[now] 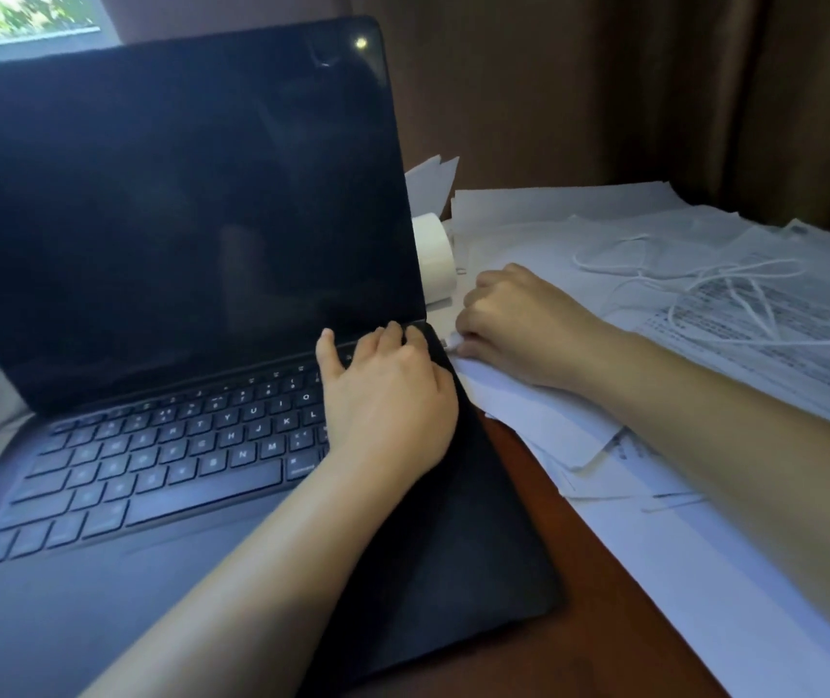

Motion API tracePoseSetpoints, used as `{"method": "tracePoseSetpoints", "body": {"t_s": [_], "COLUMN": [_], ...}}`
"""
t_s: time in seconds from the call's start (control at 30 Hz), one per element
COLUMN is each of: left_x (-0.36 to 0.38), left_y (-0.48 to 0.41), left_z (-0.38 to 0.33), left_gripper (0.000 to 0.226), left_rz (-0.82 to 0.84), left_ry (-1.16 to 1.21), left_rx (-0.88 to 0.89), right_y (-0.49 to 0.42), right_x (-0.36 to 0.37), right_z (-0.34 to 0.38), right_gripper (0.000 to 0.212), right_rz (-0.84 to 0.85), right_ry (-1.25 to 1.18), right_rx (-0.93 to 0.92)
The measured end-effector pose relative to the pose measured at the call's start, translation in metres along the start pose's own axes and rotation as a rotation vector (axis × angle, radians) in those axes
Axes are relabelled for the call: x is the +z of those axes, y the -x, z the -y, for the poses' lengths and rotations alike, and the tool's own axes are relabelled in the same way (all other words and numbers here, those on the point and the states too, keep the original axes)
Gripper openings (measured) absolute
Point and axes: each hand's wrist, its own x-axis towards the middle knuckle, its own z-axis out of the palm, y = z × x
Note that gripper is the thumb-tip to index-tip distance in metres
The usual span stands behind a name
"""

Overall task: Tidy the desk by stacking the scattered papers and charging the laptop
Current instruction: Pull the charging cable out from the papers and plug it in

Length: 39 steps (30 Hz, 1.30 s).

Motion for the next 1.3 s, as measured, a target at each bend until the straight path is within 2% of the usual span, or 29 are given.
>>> {"method": "tracePoseSetpoints", "body": {"t_s": [0.17, 0.3, 0.47, 0.6, 0.7, 0.83, 0.9, 1.0, 1.17, 1.3], "left_x": [0.001, 0.003, 0.004, 0.005, 0.005, 0.002, -0.002, -0.013, -0.046, -0.063], "left_y": [0.001, -0.001, -0.001, -0.002, 0.0, 0.001, 0.002, 0.004, 0.012, 0.018], "left_z": [0.0, 0.0, 0.002, 0.002, 0.001, 0.0, 0.0, -0.006, -0.051, -0.1], "left_gripper": [0.039, 0.039, 0.041, 0.041, 0.043, 0.042, 0.045, 0.048, 0.034, 0.05], "left_rz": [-0.011, -0.019, -0.029, -0.035, -0.028, -0.014, 0.021, 0.14, 0.177, 0.197], "left_ry": [0.019, 0.018, 0.007, -0.001, 0.006, 0.049, 0.083, 0.161, 0.297, 0.219], "left_rx": [0.001, 0.012, 0.026, 0.028, 0.024, 0.025, 0.036, 0.126, 0.333, 0.51], "right_y": [0.0, -0.002, -0.004, 0.001, 0.002, 0.008, 0.02, 0.048, 0.106, 0.148], "right_x": [0.005, 0.006, 0.011, 0.008, 0.004, -0.014, -0.026, -0.044, -0.074, -0.094], "right_z": [0.001, -0.003, 0.002, 0.006, 0.01, 0.01, 0.002, -0.013, -0.035, -0.059], "right_gripper": [0.039, 0.036, 0.032, 0.029, 0.035, 0.022, 0.025, 0.033, 0.031, 0.028], "right_rz": [-0.019, -0.065, -0.077, -0.158, -0.071, 0.007, 0.046, 0.049, 0.06, 0.072], "right_ry": [-0.041, -0.166, -0.06, -0.103, -0.035, 0.021, -0.004, -0.058, -0.164, -0.243], "right_rx": [-0.043, 0.008, -0.008, 0.038, 0.109, 0.155, 0.194, 0.265, 0.394, 0.557]}}
